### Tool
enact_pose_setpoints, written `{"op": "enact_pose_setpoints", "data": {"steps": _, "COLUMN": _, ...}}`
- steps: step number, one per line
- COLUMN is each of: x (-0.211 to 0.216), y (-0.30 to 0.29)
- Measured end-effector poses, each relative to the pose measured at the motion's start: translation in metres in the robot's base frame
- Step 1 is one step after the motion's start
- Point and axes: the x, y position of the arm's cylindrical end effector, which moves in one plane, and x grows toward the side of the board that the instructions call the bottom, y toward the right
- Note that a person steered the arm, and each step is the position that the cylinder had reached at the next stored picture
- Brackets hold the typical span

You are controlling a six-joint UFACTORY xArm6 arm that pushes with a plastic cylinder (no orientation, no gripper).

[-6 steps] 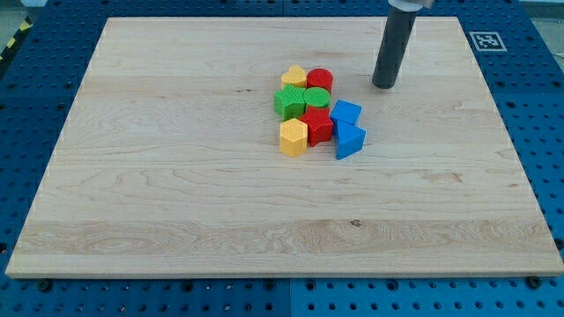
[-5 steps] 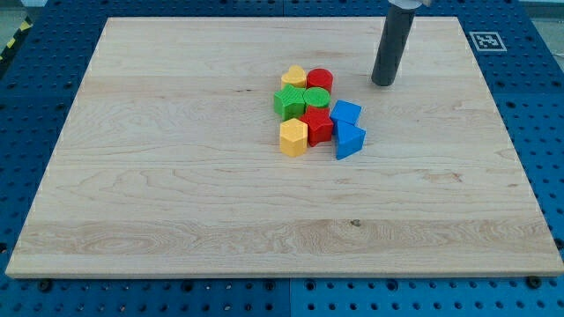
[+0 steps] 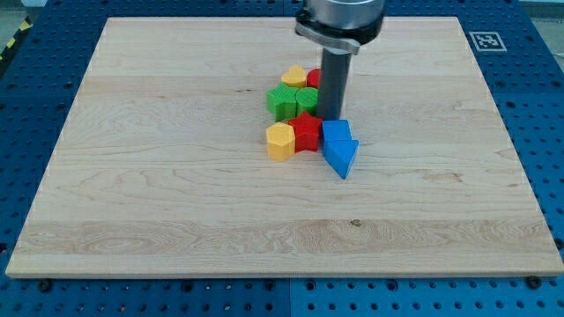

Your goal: Move the green star to the left side of the yellow heart

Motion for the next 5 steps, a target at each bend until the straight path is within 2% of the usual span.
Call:
{"op": "enact_pose_setpoints", "data": {"steps": 2, "x": -0.017, "y": -0.075}}
{"op": "enact_pose_setpoints", "data": {"steps": 3, "x": -0.034, "y": -0.094}}
{"op": "enact_pose_setpoints", "data": {"steps": 5, "x": -0.023, "y": -0.076}}
